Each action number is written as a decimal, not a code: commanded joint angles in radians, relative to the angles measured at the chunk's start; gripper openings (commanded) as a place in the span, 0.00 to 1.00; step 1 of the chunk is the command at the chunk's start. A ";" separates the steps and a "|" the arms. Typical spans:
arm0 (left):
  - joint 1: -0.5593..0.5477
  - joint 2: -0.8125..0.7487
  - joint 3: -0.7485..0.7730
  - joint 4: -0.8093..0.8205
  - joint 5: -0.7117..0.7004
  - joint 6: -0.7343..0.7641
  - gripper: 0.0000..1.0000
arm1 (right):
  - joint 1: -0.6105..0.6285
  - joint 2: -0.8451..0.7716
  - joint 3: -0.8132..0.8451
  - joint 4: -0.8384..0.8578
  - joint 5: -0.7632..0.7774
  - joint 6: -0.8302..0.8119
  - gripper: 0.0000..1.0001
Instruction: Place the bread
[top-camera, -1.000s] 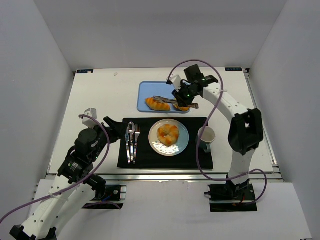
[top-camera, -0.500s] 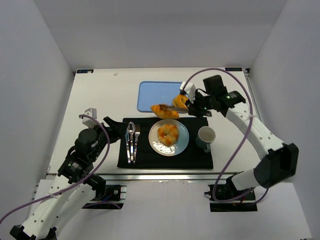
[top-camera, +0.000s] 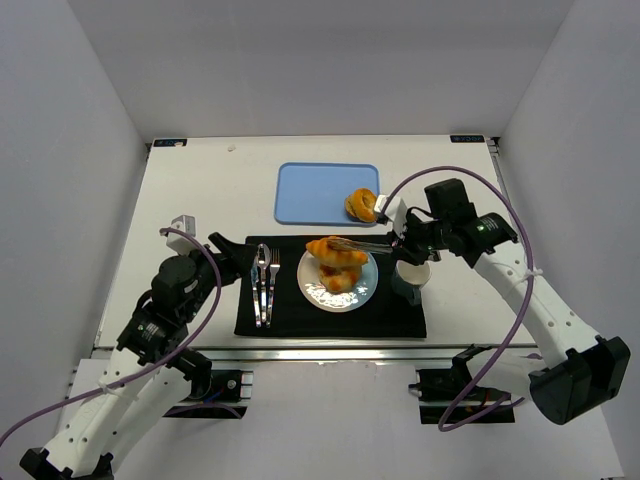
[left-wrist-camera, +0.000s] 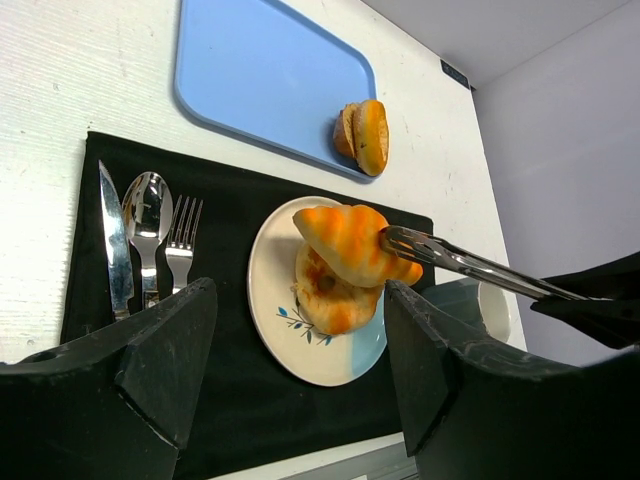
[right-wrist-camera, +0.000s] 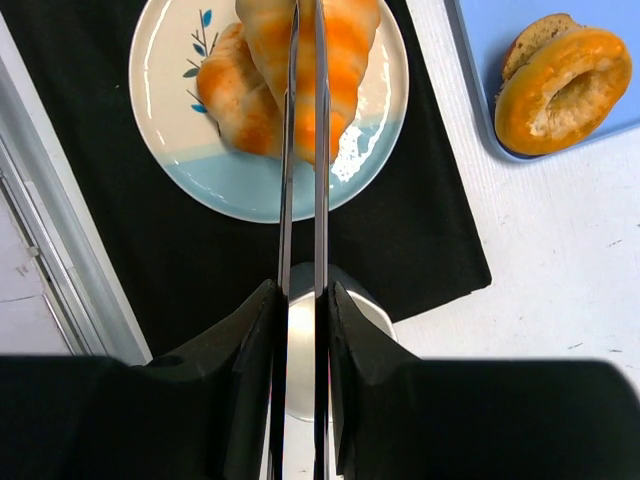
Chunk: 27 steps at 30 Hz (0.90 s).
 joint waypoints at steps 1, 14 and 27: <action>0.001 0.003 0.010 0.019 0.011 0.013 0.77 | 0.001 -0.043 0.008 0.028 -0.049 -0.018 0.00; 0.000 -0.021 0.010 -0.005 0.010 0.004 0.77 | 0.020 -0.021 -0.046 -0.011 -0.028 -0.074 0.17; 0.001 -0.012 0.015 0.001 0.010 0.007 0.77 | 0.021 -0.063 -0.016 0.022 -0.063 -0.048 0.45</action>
